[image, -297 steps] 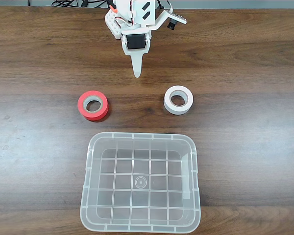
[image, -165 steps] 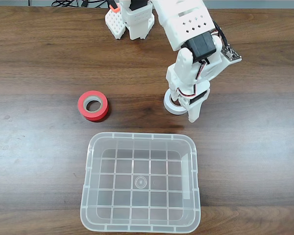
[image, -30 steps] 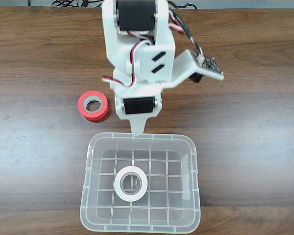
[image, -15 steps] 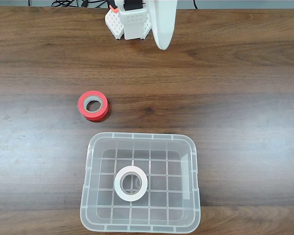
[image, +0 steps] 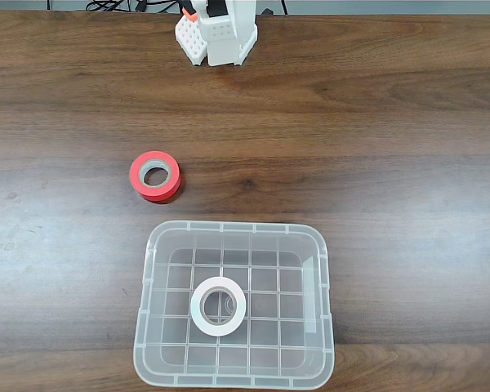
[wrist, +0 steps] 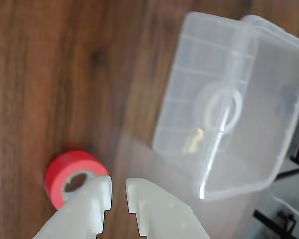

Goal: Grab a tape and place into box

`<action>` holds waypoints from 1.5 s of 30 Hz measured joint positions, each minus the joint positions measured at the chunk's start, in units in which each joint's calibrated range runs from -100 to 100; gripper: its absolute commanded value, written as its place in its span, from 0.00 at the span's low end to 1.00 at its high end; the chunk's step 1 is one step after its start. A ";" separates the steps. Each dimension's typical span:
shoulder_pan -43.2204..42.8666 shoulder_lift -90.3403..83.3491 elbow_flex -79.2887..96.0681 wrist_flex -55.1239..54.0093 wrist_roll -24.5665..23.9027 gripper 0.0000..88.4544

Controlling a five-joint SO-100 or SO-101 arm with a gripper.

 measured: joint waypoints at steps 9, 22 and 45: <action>0.15 -20.59 34.30 -20.25 0.00 0.04; 8.41 -40.69 68.14 -25.68 0.05 0.03; 8.56 -43.37 72.29 -25.68 -1.41 0.03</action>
